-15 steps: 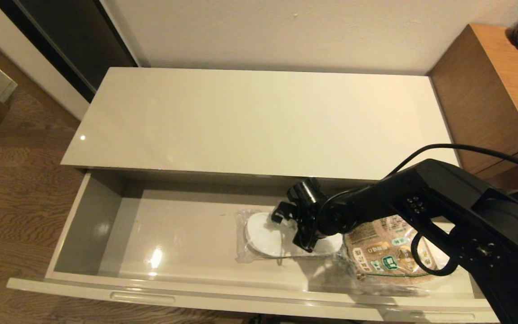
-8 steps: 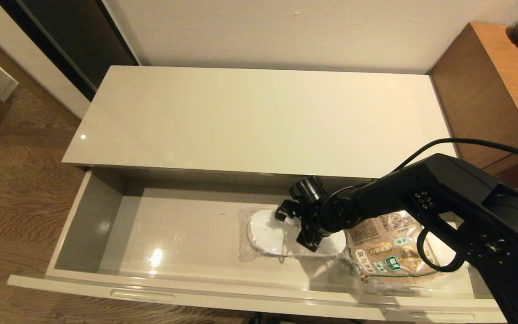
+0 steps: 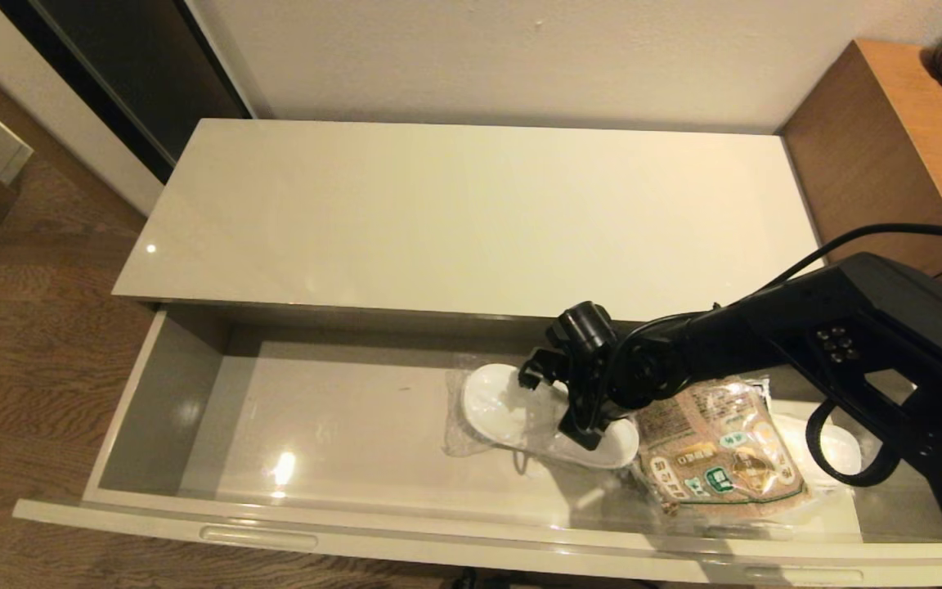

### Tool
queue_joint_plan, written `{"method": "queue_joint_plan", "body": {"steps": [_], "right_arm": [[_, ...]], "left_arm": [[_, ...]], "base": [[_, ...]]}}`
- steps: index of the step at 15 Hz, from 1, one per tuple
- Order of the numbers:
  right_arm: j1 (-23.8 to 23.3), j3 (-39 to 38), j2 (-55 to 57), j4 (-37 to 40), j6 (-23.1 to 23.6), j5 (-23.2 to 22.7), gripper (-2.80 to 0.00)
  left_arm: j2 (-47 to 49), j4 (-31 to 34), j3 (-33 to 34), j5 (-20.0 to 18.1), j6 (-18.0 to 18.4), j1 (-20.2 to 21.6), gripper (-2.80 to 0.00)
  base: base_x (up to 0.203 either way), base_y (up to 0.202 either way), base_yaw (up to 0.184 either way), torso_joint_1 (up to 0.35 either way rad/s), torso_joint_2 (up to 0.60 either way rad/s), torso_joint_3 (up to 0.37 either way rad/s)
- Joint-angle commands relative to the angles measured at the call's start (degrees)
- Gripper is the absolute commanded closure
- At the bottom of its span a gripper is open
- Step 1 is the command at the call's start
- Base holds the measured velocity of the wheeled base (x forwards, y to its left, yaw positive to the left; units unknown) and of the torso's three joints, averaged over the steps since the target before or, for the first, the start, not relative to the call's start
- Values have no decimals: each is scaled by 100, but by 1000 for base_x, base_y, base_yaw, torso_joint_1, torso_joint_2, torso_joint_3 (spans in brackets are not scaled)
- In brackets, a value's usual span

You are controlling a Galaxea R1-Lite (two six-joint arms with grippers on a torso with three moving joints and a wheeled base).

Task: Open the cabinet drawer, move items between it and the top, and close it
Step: Take out the disposable slippers from the drawer

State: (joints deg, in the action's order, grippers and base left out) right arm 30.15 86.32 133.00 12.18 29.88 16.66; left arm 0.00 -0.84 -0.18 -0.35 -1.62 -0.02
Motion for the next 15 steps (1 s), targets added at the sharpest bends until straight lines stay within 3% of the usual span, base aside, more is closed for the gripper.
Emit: {"method": "queue_joint_plan", "body": {"steps": [1,15], "right_arm": [[9,-87,-90,30,-26,3,0],[141,-823,-1119,101,-44,99,0]], "left_arm": [[9,-4,1,0,-5,-6,0],[9,-4,1,0,-5,0,0]], "base": [[0,0,0,0,0,0],[0,0,0,0,0,0]]}}
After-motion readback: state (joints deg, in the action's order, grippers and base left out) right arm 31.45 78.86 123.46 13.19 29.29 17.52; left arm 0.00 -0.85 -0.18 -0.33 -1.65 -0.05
